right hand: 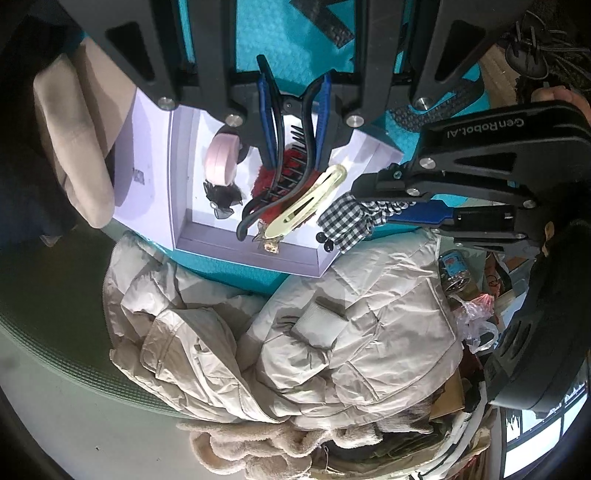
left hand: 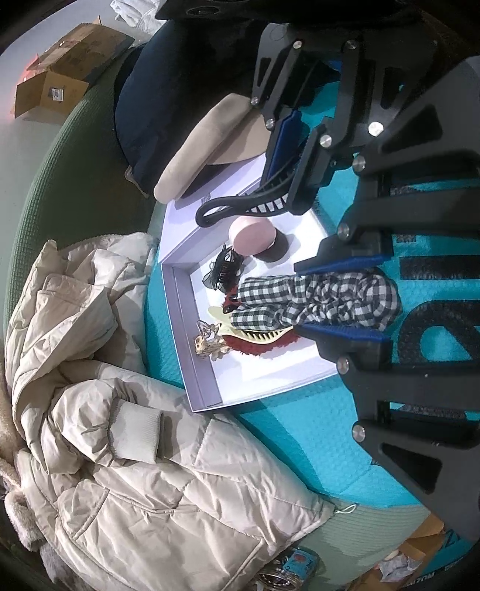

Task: Organize objects
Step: 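Lift the scrunchie and claw clip and carry them over the lavender box, then lower the scrunchie and claw clip into the box beside the red scrunchie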

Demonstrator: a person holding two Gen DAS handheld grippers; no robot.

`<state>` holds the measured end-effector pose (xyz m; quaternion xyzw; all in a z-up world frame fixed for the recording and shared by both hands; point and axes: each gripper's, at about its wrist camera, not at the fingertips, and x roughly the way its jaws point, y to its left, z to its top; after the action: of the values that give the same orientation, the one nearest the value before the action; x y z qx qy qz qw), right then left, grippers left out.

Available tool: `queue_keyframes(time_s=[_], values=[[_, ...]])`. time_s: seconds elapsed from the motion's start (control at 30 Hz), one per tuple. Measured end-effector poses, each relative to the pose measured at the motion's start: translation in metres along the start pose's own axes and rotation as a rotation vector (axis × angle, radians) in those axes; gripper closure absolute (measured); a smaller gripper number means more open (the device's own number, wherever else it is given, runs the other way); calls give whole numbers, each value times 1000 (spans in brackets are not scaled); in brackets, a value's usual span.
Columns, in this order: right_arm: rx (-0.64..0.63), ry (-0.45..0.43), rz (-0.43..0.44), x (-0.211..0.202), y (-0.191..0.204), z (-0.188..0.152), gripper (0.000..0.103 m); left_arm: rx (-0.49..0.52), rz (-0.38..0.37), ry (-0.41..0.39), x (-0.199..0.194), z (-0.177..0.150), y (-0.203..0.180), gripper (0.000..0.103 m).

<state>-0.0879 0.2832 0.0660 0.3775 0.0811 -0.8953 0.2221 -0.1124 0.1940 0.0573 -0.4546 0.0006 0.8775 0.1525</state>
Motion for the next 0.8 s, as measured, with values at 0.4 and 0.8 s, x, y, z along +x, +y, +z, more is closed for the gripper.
queue_keyframes(time_s=[0.4,0.8], values=[[-5,24,-7,29,-17,15,84,-7,-2,22,31,20,13,79],[8,39,-13,60,-34,28,84,-25,-13,54,67,38,31,79]])
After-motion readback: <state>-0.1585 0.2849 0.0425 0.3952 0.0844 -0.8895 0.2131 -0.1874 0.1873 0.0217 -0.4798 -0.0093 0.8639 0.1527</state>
